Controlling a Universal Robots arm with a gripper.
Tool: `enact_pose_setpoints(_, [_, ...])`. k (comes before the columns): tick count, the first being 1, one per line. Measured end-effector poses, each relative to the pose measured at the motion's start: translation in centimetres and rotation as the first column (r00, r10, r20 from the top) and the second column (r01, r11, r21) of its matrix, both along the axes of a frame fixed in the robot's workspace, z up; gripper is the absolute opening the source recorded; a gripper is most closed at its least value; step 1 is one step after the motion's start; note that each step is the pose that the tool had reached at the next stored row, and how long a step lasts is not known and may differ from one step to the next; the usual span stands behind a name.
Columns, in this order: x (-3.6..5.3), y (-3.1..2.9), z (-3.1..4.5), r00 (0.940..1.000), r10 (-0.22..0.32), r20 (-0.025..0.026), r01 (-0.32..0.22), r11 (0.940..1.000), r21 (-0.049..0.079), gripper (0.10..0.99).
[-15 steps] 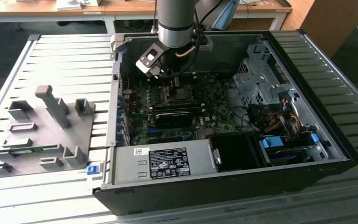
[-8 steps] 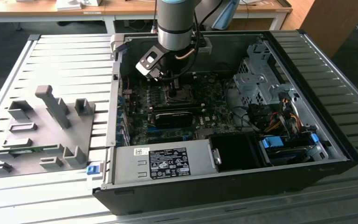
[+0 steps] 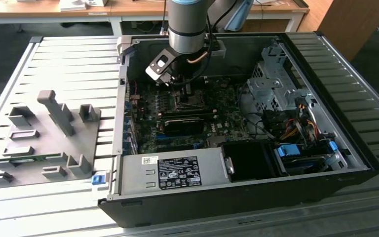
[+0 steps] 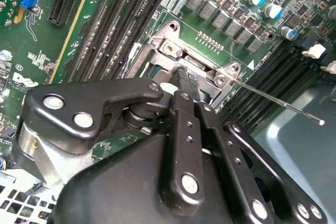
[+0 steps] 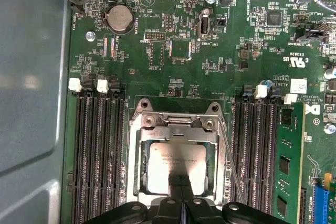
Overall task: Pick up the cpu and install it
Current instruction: 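Close the cpu cover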
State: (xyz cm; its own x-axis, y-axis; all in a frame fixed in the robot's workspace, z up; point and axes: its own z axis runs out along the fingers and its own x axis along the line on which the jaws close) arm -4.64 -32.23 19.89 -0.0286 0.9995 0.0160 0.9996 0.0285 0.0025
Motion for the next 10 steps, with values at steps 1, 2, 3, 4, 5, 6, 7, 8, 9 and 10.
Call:
enact_pose_setpoints(1, [0.01,0.00,0.01,1.0000,0.000,0.0000,0.000,1.0000,0.000,0.106])
enact_pose_setpoints(2, [0.02,0.01,0.07,1.0000,0.000,0.0004,0.000,1.0000,0.001,0.106])
enact_pose_setpoints(3, [0.03,0.03,0.20,1.0000,0.000,0.0009,0.000,1.0000,0.001,0.106])
enact_pose_setpoints(4, [0.02,0.02,0.45,1.0000,0.000,0.0003,0.000,1.0000,0.001,0.106])
enact_pose_setpoints(5, [0.01,0.00,0.75,1.0000,0.000,-0.0001,0.000,1.0000,0.000,0.106])
enact_pose_setpoints(6, [0.01,0.01,1.01,1.0000,0.000,0.0001,0.000,1.0000,0.000,0.106])
enact_pose_setpoints(7, [0.02,0.01,1.18,1.0000,0.000,0.0001,0.000,1.0000,0.000,0.106])
enact_pose_setpoints(8, [0.02,0.00,1.24,1.0000,0.000,-0.0001,0.000,1.0000,0.000,0.106])
enact_pose_setpoints(9, [0.03,0.00,1.24,1.0000,0.000,0.0000,0.000,1.0000,0.000,0.106])
enact_pose_setpoints(10, [0.10,0.00,1.24,1.0000,0.000,-0.0001,0.000,1.0000,0.000,0.106])
